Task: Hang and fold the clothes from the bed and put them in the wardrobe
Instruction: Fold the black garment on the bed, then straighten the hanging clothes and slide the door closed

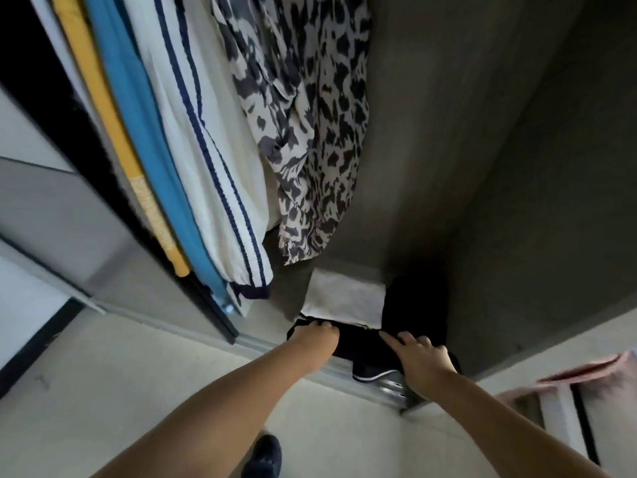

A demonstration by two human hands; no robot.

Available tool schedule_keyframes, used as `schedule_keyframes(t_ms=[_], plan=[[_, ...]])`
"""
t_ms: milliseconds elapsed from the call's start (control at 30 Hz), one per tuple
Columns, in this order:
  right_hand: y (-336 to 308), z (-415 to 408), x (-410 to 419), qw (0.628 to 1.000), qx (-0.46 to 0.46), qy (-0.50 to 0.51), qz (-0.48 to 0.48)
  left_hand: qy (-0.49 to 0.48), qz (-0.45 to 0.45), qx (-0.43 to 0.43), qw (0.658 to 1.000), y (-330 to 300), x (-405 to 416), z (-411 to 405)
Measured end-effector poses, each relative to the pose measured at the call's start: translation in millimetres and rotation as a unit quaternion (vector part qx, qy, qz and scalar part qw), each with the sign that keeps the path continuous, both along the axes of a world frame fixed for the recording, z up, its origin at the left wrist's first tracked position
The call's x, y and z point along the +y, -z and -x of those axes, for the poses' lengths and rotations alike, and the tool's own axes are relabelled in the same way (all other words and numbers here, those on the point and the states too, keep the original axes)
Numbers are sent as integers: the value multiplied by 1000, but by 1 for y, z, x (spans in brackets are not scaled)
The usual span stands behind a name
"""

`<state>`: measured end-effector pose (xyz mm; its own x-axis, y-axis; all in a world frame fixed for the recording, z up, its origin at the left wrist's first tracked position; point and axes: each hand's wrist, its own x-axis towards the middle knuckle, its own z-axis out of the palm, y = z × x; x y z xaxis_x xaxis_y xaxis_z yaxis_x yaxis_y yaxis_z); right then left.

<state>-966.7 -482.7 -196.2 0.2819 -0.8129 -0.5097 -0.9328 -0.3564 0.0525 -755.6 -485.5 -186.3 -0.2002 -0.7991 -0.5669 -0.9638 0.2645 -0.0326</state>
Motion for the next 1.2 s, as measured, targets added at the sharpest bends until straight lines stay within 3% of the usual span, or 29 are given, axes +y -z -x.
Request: schedule_keyframes(t_ms=[200, 333, 667, 900, 1000, 1200], plan=[[59, -36, -60, 995, 13, 96, -9, 83, 51, -4, 995, 64, -88, -32], [116, -49, -124, 996, 9, 87, -3, 72, 32, 24, 997, 132, -147, -49], [302, -54, -263, 989, 22, 94, 110, 109, 167, 25, 980, 323, -282, -50], [426, -52, -251, 979, -90, 174, -55, 143, -28, 39, 989, 438, -285, -58], [432, -44, -248, 975, -118, 171, -81, 130, -48, 43, 989, 449, -282, -54], [397, -49, -265, 972, -65, 171, -150, 113, -114, 6, 987, 410, -290, -40]])
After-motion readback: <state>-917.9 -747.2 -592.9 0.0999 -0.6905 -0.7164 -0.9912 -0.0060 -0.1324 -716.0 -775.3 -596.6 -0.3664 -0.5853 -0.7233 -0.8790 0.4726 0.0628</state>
